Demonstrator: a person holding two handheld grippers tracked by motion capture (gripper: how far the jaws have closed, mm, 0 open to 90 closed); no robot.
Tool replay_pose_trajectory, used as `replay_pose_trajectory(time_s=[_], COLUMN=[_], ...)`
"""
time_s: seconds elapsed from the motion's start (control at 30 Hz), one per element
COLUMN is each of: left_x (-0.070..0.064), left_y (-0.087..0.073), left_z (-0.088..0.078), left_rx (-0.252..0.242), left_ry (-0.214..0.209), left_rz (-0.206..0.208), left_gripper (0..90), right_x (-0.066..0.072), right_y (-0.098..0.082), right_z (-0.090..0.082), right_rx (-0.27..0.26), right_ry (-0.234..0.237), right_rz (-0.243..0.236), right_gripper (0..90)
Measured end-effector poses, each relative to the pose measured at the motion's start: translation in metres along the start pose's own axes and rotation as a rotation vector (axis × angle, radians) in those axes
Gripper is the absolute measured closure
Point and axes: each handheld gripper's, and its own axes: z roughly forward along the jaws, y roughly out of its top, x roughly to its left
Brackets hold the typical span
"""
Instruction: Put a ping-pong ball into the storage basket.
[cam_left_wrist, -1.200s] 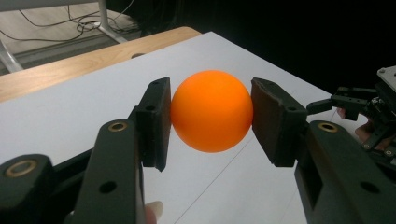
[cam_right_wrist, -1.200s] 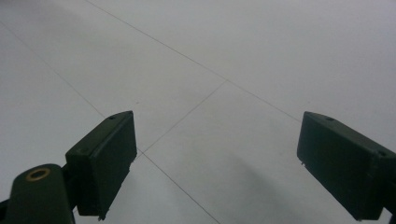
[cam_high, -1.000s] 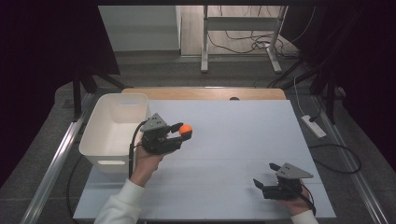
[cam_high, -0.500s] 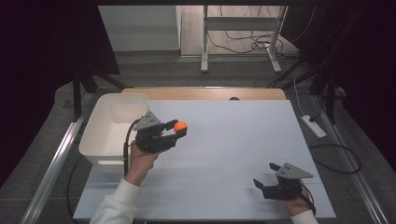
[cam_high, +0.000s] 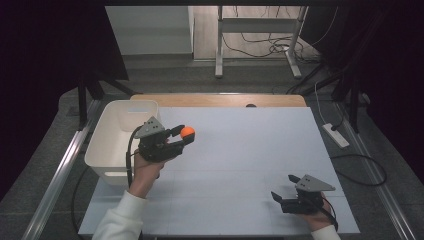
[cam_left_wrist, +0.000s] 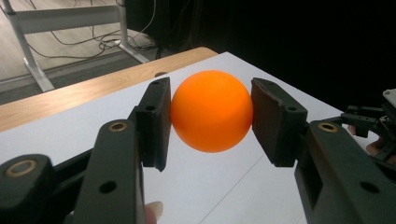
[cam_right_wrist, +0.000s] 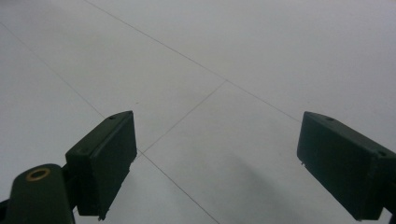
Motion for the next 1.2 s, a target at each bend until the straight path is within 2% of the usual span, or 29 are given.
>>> replay_pose_trajectory(time_s=[0.53, 1.2], left_x=[0.004, 0.021], left_y=[0.007, 0.009], left_z=[-0.009, -0.022], left_rx=[-0.012, -0.022], left_ry=[0.023, 0.099], left_rz=[0.009, -0.011], left_gripper=[50.3, 50.4], right_x=[0.0, 0.0], right_y=[0.0, 0.0], right_z=[0.0, 0.0], right_rx=[-0.001, -0.002], right_ry=[-0.001, 0.0], right_rz=[0.002, 0.003], right_gripper=[11.7, 11.7])
